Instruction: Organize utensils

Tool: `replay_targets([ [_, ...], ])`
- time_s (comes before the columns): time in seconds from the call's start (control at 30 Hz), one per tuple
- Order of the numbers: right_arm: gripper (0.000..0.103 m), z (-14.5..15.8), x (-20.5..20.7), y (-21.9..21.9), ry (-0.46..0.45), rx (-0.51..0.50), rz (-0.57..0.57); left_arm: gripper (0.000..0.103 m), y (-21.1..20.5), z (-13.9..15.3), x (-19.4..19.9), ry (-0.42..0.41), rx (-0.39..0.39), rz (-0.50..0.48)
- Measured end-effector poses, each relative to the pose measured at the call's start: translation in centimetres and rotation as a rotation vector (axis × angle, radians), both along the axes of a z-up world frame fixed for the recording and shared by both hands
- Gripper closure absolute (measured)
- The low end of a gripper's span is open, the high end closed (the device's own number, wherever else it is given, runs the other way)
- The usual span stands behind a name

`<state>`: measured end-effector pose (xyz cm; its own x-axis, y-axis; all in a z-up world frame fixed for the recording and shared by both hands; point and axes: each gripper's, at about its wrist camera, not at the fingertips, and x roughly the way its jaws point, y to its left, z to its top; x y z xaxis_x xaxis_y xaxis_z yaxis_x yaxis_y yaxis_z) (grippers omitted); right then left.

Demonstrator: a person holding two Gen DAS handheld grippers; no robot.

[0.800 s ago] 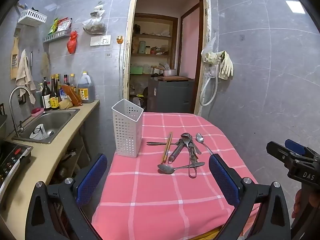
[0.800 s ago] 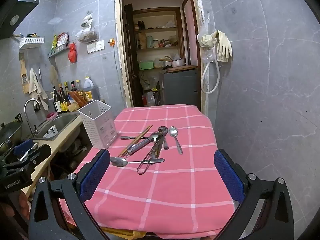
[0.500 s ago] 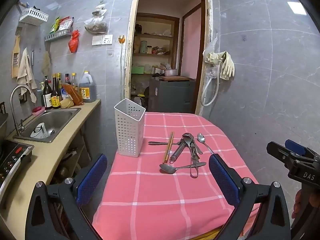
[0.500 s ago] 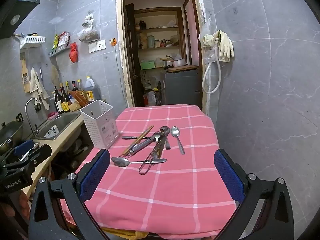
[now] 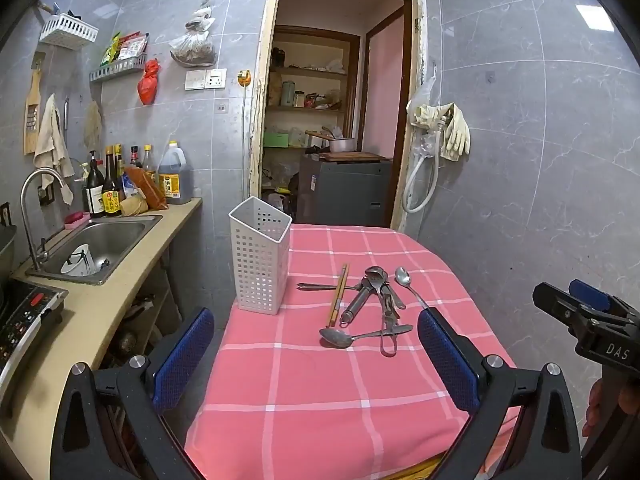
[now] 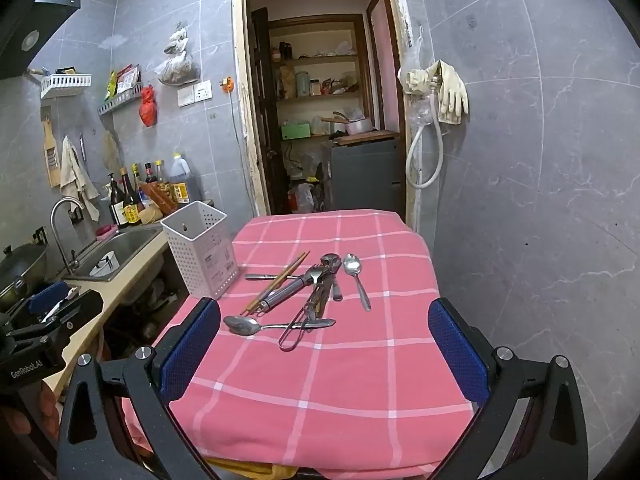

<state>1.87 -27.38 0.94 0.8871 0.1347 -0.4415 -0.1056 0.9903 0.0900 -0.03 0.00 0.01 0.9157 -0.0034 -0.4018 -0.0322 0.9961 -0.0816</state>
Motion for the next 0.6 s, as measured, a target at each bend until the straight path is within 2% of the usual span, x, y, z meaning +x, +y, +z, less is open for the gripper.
replay_targets([
  [0.6,0.001,0.05,0.09,-0.01,0.0,0.002,0.002,0.001,0.04,-0.02,0.08,0.003,-0.002,0.002],
])
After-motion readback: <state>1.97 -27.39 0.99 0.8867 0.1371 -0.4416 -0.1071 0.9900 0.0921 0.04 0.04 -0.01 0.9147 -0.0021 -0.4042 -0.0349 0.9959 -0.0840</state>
